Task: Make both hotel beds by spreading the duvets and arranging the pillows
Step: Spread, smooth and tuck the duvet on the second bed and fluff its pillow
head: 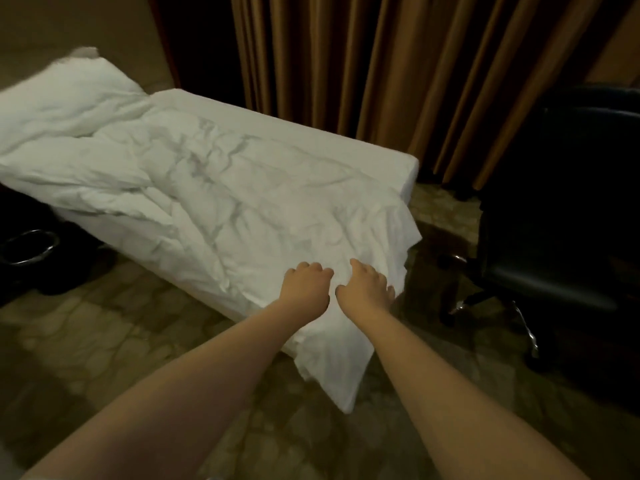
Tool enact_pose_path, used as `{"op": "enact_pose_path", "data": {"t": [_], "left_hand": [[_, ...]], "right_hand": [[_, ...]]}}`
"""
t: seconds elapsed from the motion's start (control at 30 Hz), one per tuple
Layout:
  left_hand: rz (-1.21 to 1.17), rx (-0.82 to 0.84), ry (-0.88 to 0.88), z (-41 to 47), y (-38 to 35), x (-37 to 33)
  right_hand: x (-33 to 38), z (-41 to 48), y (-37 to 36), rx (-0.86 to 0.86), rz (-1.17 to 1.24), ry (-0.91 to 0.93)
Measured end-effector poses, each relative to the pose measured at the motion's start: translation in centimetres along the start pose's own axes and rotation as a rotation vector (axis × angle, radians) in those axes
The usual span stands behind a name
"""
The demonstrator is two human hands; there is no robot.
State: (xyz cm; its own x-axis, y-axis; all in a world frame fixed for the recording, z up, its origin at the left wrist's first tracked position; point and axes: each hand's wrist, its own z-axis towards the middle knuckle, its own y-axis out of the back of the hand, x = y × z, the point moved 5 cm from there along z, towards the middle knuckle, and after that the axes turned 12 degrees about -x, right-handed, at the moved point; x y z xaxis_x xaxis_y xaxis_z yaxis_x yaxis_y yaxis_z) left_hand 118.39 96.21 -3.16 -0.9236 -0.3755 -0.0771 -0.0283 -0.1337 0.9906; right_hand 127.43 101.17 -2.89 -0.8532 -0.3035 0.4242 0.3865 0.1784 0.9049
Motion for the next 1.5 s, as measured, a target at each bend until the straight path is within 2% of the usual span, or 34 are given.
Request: {"op": "enact_pose_path", "data": {"t": [0.17, 0.47, 0.6, 0.8, 0.97, 1.13, 1.23, 1.3, 1.5], "left_hand": [[0.063, -0.048, 0.139, 0.1, 2.3, 12.4], [0.143, -0.039, 0.376, -1.0, 4.9, 36.8], [0.138, -0.027, 0.424, 0.2, 4.0, 44.0], [0.145, -0.021, 0.465, 6.5, 1.7, 53.2], [0.144, 0.062, 0.577, 11.7, -0.8, 62.3], [0.174, 0.050, 0.649, 16.9, -1.2, 70.9], [0.198, 0.100, 0.605, 19.6, -3.2, 74.8], [0.214, 0.135, 0.534, 22.1, -5.1, 77.2], [0.217, 0.287, 0.107, 29.2, -14.2, 81.9]], "right_hand": [[11.6, 0.8, -3.9, 0.040, -0.048, 0.196], [30.5, 2.8, -13.4, 0.096, -0.042, 0.300], [35.9, 4.3, -17.4, 0.124, -0.044, 0.356], [45.1, 11.7, -23.8, 0.087, -0.043, 0.474], [53.2, 18.1, -32.2, 0.226, -0.072, 0.551], [61.2, 24.3, -37.0, 0.250, -0.100, 0.656], [63.6, 26.9, -39.9, 0.285, -0.084, 0.631], [64.1, 28.8, -42.6, 0.336, -0.041, 0.540], [60.3, 31.2, -50.2, 0.301, -0.022, 0.138]]}}
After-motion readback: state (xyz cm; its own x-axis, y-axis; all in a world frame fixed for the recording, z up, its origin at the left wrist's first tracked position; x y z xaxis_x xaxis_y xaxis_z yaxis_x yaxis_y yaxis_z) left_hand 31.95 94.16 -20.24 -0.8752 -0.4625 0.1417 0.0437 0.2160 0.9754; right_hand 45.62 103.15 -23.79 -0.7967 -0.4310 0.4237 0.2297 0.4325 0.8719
